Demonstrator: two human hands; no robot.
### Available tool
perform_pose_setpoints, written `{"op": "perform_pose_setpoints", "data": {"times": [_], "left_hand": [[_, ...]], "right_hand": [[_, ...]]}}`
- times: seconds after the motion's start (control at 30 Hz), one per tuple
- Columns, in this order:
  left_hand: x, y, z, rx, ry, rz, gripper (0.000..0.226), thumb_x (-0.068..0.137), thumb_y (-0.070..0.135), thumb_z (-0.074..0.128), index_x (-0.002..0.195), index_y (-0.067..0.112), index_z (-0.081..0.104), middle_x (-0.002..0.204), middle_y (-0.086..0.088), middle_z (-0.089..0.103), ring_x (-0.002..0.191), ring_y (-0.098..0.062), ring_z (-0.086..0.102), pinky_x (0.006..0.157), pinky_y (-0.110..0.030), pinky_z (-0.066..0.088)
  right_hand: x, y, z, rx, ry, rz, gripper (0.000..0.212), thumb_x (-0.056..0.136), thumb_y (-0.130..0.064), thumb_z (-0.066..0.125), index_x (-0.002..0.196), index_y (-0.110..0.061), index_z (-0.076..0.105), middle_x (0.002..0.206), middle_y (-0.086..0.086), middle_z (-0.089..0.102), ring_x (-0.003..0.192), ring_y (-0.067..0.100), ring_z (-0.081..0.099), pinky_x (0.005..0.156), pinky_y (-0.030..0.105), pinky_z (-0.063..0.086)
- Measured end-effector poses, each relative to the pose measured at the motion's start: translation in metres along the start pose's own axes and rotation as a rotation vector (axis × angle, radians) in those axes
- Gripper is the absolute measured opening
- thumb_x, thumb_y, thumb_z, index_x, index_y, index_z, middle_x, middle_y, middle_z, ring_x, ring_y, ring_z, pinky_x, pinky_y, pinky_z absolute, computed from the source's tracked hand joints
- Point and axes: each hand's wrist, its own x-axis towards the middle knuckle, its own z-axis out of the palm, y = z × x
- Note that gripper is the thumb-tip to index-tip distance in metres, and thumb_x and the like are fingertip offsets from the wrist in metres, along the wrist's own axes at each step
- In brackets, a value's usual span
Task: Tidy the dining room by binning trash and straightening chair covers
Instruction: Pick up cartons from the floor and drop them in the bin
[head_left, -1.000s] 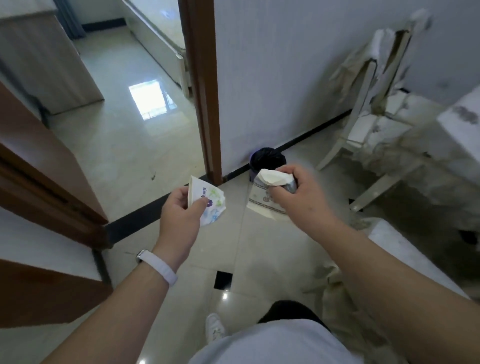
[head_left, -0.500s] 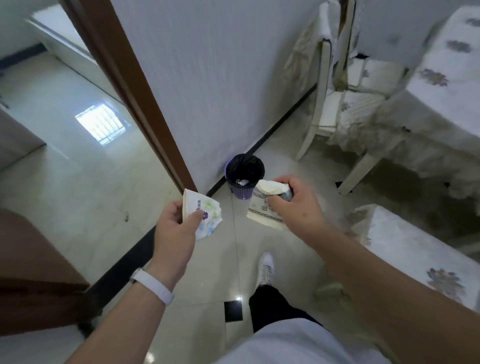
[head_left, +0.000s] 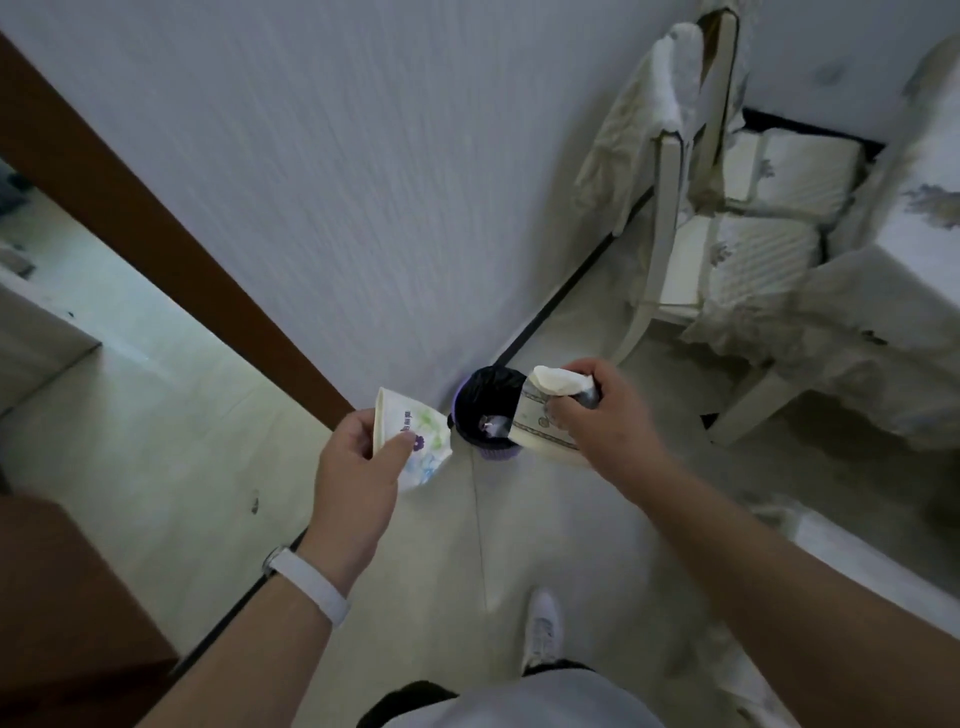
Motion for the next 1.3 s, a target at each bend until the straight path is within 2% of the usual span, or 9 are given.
{"op": "perform_pose_setpoints", "data": {"times": [0.27, 0.47, 0.6, 0.7, 0.83, 0.93, 1.0, 1.1, 1.3], "left_hand": [[0.066, 0.013, 0.028, 0.0, -0.063, 0.002, 0.019, 0.09, 0.012, 0.068, 0.093, 0.029, 0.063, 0.097, 0.01, 0.07, 0.093, -0.015, 0.069, 0.084, -0.045, 0.059], [0.137, 0.0, 0.04, -0.029, -0.146, -0.038, 0.015, 0.09, 0.009, 0.068, 0.096, 0.022, 0.066, 0.099, -0.002, 0.073, 0.092, -0.021, 0.071, 0.08, -0.044, 0.059], [0.196, -0.01, 0.047, -0.03, -0.204, -0.081, 0.013, 0.09, 0.012, 0.068, 0.096, 0.023, 0.066, 0.097, 0.001, 0.073, 0.09, -0.018, 0.071, 0.075, -0.038, 0.059], [0.241, -0.014, 0.054, -0.037, -0.263, -0.072, 0.013, 0.09, 0.012, 0.067, 0.1, 0.02, 0.066, 0.096, 0.005, 0.072, 0.089, -0.015, 0.071, 0.07, -0.031, 0.057], [0.288, -0.019, 0.066, -0.021, -0.299, -0.069, 0.012, 0.091, 0.012, 0.067, 0.101, 0.018, 0.065, 0.095, 0.007, 0.07, 0.086, -0.009, 0.068, 0.062, -0.019, 0.052], [0.311, -0.028, 0.073, -0.02, -0.309, -0.1, 0.014, 0.089, 0.012, 0.068, 0.093, 0.025, 0.064, 0.094, 0.006, 0.071, 0.086, -0.011, 0.069, 0.065, -0.024, 0.054], [0.325, -0.037, 0.079, -0.031, -0.305, -0.126, 0.014, 0.088, 0.011, 0.068, 0.093, 0.024, 0.065, 0.095, 0.004, 0.072, 0.087, -0.014, 0.07, 0.067, -0.029, 0.056], [0.349, -0.055, 0.095, -0.064, -0.243, -0.167, 0.013, 0.088, 0.009, 0.068, 0.095, 0.02, 0.066, 0.095, 0.002, 0.073, 0.086, -0.013, 0.071, 0.063, -0.024, 0.055], [0.391, -0.12, 0.147, -0.132, -0.14, -0.238, 0.015, 0.088, 0.006, 0.068, 0.091, 0.02, 0.066, 0.092, 0.001, 0.074, 0.086, -0.015, 0.072, 0.068, -0.03, 0.058]], "right_hand": [[0.046, -0.002, 0.006, -0.013, 0.026, 0.065, 0.022, 0.085, -0.017, 0.067, 0.102, -0.03, 0.061, 0.094, -0.009, 0.065, 0.084, 0.007, 0.062, 0.059, 0.021, 0.043], [0.087, -0.008, 0.028, -0.096, 0.077, 0.106, 0.024, 0.084, -0.02, 0.068, 0.104, -0.03, 0.06, 0.096, -0.007, 0.063, 0.084, 0.009, 0.061, 0.058, 0.021, 0.041], [0.121, -0.018, 0.05, -0.124, 0.118, 0.17, 0.025, 0.084, -0.021, 0.068, 0.105, -0.032, 0.059, 0.098, -0.004, 0.065, 0.087, 0.015, 0.062, 0.061, 0.024, 0.044], [0.151, -0.025, 0.072, -0.168, 0.134, 0.193, 0.024, 0.086, -0.022, 0.068, 0.107, -0.03, 0.06, 0.098, -0.006, 0.064, 0.087, 0.013, 0.062, 0.06, 0.023, 0.043], [0.186, -0.025, 0.097, -0.185, 0.143, 0.19, 0.024, 0.085, -0.02, 0.069, 0.106, -0.027, 0.061, 0.097, -0.005, 0.065, 0.087, 0.011, 0.062, 0.069, 0.026, 0.047], [0.204, -0.017, 0.109, -0.196, 0.137, 0.22, 0.021, 0.085, -0.019, 0.069, 0.101, -0.028, 0.06, 0.09, -0.009, 0.064, 0.079, 0.004, 0.06, 0.065, 0.022, 0.044], [0.22, -0.007, 0.114, -0.205, 0.128, 0.236, 0.02, 0.085, -0.019, 0.069, 0.1, -0.029, 0.06, 0.087, -0.01, 0.064, 0.076, 0.006, 0.06, 0.061, 0.021, 0.044], [0.25, 0.016, 0.12, -0.2, 0.101, 0.247, 0.02, 0.086, -0.02, 0.07, 0.101, -0.029, 0.06, 0.087, -0.007, 0.065, 0.073, 0.008, 0.06, 0.055, 0.016, 0.044], [0.323, 0.091, 0.139, -0.204, 0.053, 0.253, 0.023, 0.085, -0.02, 0.069, 0.103, -0.031, 0.06, 0.088, -0.011, 0.062, 0.079, 0.006, 0.061, 0.061, 0.025, 0.051]]}}
